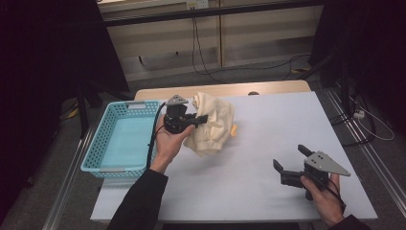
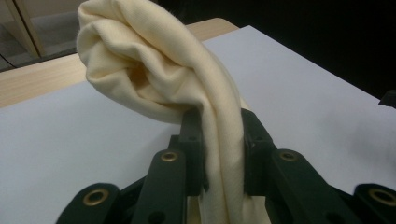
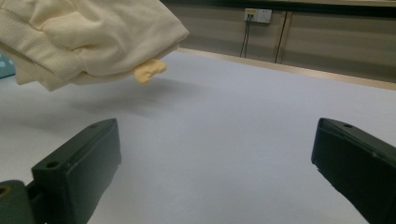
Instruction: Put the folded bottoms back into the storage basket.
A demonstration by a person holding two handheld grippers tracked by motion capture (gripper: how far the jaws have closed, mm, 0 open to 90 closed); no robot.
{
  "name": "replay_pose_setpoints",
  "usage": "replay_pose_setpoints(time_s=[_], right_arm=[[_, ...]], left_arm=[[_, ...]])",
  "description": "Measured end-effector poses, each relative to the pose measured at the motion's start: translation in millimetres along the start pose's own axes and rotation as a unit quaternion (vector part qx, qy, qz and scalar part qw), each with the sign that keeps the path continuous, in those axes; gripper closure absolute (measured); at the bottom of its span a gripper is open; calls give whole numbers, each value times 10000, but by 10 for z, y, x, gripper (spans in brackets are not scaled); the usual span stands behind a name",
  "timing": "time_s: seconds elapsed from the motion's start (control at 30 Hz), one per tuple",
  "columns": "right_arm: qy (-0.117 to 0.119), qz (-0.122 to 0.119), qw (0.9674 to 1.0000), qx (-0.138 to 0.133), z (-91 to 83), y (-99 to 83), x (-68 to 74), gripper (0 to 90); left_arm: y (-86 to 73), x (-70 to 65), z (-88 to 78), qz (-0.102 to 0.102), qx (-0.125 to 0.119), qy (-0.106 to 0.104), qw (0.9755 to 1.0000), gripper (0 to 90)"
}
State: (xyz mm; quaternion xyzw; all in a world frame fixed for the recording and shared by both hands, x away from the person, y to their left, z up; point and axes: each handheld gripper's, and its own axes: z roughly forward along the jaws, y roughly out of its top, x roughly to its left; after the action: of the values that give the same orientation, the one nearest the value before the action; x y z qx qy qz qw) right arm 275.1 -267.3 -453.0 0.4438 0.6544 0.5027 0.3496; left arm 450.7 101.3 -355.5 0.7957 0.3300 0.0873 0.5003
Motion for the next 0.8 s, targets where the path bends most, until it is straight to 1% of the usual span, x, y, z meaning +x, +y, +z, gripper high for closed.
replay_pose_setpoints(time_s=[0.13, 0.3, 0.4, 0.47, 0.57, 0.8], right_arm=[[0, 1, 10000, -1, 0, 0, -1, 11], [1, 1, 10000, -4, 1, 0, 0, 11], [-2, 6, 10000, -4, 2, 0, 1, 11], [-3, 9, 10000, -4, 1, 1, 2, 11], [-3, -1, 10000, -4, 1, 0, 0, 11], [-6, 2, 10000, -5, -1, 0, -1, 11]], left_arm=[[33, 10, -59, -28, 26, -66, 10000, 748], [80, 3, -150, 9, -102, -83, 9999, 748], [95, 11, -191, 37, -129, -65, 9999, 747], [101, 23, -211, 6, -148, -39, 9999, 748], [109, 42, -247, 12, -152, 7, 9999, 748], [126, 101, -355, -39, -270, 32, 9996, 748]])
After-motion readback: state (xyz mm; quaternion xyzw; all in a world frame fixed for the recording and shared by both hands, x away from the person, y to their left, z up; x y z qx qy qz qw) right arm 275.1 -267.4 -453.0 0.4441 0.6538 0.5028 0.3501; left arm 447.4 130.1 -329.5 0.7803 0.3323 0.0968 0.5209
